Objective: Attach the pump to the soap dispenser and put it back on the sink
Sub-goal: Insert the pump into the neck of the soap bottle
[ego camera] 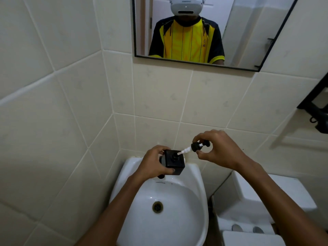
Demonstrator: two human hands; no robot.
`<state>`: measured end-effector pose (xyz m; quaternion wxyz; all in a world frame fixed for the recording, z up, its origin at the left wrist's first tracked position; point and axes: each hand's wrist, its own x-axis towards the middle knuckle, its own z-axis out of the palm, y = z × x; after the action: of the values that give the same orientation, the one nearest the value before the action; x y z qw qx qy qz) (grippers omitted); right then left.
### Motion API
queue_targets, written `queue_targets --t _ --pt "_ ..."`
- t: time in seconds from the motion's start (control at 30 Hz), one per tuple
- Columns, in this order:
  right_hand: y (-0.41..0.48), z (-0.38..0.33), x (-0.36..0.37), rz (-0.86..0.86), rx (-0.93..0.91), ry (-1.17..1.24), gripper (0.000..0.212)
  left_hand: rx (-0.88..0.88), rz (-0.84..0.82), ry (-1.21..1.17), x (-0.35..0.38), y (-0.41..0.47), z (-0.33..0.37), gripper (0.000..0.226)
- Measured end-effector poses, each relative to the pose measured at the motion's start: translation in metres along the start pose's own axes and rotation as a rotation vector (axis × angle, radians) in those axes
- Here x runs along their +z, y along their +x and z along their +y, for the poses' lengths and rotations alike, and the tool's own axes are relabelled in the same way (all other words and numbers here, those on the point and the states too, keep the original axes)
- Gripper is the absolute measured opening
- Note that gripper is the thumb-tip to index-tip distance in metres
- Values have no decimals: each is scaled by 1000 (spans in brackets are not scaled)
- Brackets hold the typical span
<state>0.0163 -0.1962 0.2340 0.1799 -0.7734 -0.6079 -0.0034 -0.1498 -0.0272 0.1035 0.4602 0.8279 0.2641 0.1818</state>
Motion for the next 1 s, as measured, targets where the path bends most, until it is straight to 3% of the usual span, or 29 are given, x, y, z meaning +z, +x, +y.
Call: queue_targets --t 0.53,1.0 --pt "40 -24 -11 -239 -85 -178 34 -10 -27 -67 -10 13 11 81" --pt "67 -30 -19 -313 -60 -131 35 26 -33 -224 -27 22 38 67"
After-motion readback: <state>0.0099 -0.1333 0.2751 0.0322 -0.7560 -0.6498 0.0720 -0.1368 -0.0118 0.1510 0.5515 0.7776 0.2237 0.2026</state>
